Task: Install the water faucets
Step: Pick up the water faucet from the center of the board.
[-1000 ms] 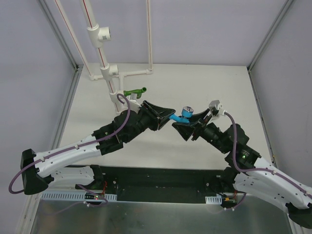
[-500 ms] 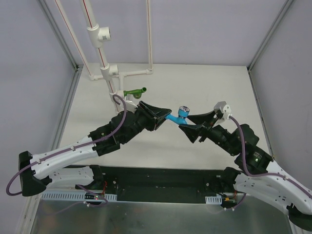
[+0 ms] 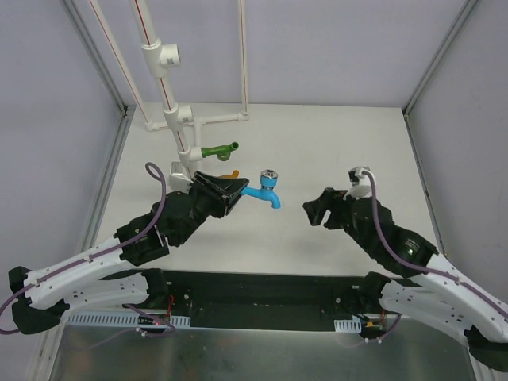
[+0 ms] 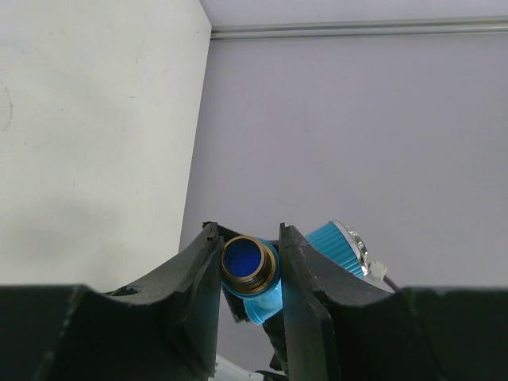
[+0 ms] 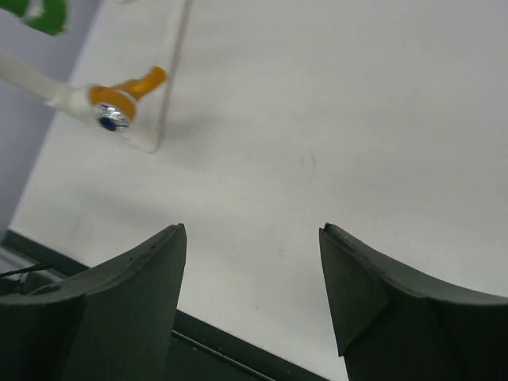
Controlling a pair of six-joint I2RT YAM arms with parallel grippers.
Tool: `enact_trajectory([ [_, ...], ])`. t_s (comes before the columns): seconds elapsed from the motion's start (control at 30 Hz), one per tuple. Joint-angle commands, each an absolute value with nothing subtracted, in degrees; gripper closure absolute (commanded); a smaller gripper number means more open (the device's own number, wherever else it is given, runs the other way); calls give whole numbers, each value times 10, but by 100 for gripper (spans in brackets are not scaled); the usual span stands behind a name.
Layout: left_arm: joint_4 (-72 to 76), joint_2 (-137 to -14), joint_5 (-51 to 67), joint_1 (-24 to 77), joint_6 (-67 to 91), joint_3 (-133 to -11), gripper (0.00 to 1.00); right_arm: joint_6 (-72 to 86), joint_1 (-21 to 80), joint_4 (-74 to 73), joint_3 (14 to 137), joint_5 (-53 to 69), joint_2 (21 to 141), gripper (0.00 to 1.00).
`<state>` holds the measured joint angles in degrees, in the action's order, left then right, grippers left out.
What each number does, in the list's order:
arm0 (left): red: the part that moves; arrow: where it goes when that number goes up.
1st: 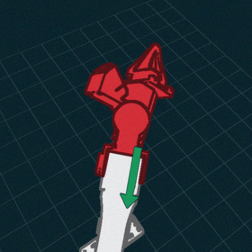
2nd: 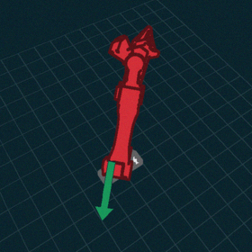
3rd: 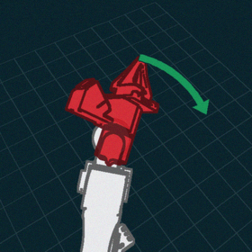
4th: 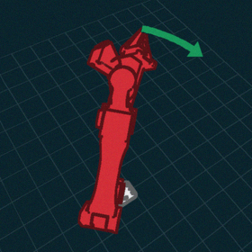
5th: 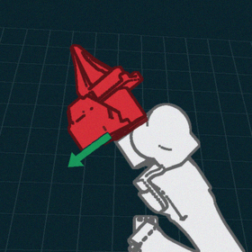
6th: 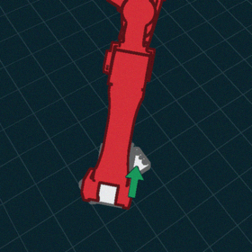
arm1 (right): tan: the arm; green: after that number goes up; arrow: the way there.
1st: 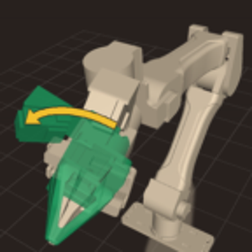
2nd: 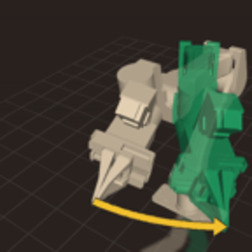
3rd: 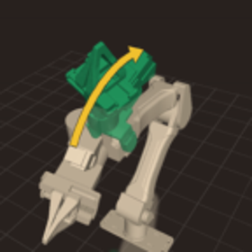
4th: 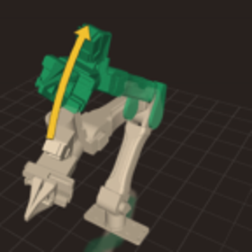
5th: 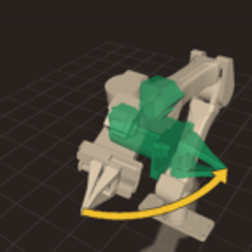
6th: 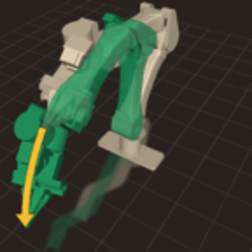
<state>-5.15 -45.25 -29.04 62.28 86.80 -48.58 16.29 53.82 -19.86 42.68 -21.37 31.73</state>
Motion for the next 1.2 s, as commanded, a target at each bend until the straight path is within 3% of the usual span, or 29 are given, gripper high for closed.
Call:
enact_trajectory([
  [0.0, -58, -447, -302, 626, 867, -484, 100, 301, 508, -402, 510, -284, 457, 22],
  [0.1, -62, -448, -295, 626, 867, -484, 100, 323, 493, -463, 563, -244, 539, 16],
  [0.17, -62, -444, -295, 627, 868, -481, 100, 322, 497, -430, 556, -239, 520, 14],
  [0.23, -62, -439, -299, 626, 871, -476, 100, 305, 495, -340, 491, -228, 464, 1],
  [0.33, -62, -439, -299, 626, 868, -479, 100, 291, 474, -273, 433, -197, 415, 1],
  [0.57, -62, -448, -295, 626, 867, -484, 100, 249, 454, -313, 477, -142, 484, 1],
  [0.8, -62, -446, -296, 626, 866, -485, 100, 252, 454, -231, 443, -114, 451, 1],
  [0.97, -62, -447, -294, 626, 864, -487, 100, 234, 454, -253, 464, -130, 443, 1],
  [1.17, -62, -453, -293, 626, 863, -494, 100, 198, 454, -222, 492, -80, 396, 7],
])
